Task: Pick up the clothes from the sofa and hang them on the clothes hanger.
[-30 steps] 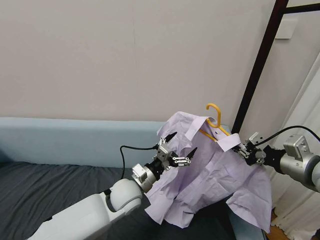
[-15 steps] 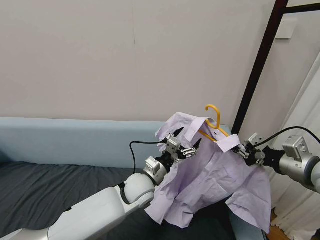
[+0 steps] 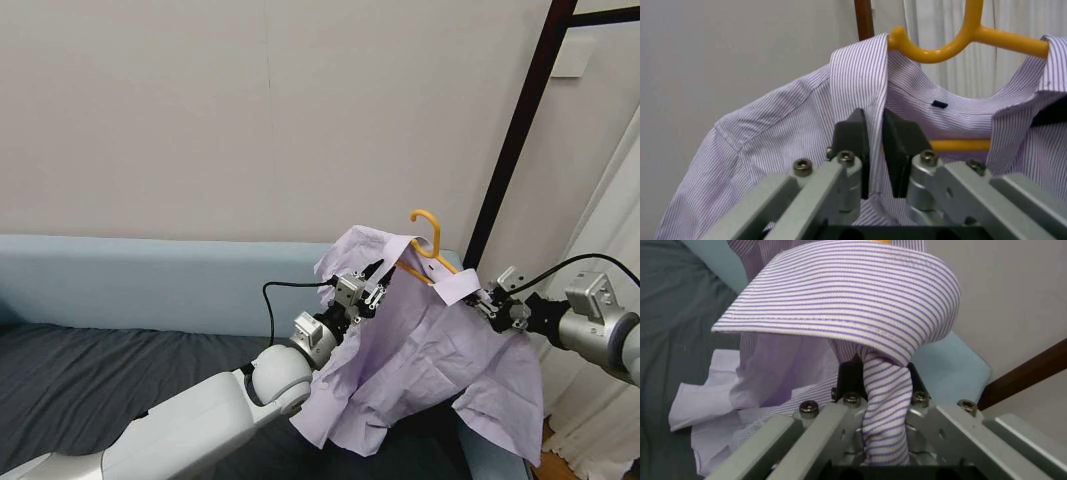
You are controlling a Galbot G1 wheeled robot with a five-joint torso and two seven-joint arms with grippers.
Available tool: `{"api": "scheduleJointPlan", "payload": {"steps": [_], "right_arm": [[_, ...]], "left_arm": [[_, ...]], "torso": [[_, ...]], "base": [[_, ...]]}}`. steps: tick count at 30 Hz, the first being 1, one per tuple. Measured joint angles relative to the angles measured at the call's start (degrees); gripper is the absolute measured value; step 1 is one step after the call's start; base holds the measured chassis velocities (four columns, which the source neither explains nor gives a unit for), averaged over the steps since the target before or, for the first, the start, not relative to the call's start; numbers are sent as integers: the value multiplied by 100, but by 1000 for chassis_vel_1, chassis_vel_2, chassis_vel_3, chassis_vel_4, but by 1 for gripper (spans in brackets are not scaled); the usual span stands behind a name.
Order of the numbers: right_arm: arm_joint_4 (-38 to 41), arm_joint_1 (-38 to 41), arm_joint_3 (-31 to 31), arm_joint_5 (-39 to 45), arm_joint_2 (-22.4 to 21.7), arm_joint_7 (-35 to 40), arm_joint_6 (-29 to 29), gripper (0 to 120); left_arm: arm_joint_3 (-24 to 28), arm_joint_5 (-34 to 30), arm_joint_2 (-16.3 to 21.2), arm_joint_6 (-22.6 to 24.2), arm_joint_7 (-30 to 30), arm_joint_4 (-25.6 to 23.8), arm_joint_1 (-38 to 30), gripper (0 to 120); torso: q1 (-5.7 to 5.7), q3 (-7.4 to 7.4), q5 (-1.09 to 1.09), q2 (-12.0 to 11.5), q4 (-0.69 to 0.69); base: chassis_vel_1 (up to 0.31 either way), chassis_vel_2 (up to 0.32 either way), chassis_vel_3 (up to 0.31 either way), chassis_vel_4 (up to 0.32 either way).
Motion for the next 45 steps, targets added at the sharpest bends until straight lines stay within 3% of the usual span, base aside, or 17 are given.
{"api": "scheduleJointPlan", "payload": {"steps": [3,16,23,28,37,43,45], "right_arm": [[18,1,2,2,-11,-3,2,2],[53,-15,4,58,-8,52,-15,2],[-7,-3,4,183,32,96,-29,2],[-18,68,5,193,75,101,-30,2],[8,104,6,250,173,246,-48,2],[49,106,-7,341,285,572,-345,2],[48,109,-10,400,311,642,-411,2]], "left_arm": [[12,0,-4,3,-24,-24,-5,0],[216,-66,-3,-87,106,-456,-211,0],[314,70,122,-97,234,-539,24,0],[142,206,203,107,5,-530,287,0],[-217,61,366,1006,-997,-1044,413,35],[-440,41,870,1036,-864,-1548,838,59],[-506,48,954,1029,-786,-1636,950,62]], "torso": [[0,0,0,0,0],[0,0,0,0,-1],[0,0,0,0,0],[0,0,-1,0,1],[0,0,-1,0,0],[0,0,-1,0,0],[0,0,-1,0,0]], "base": [[0,0,0,0],[0,0,0,0],[0,0,0,0],[0,0,0,0],[0,0,0,0],[0,0,0,0],[0,0,0,0]]}}
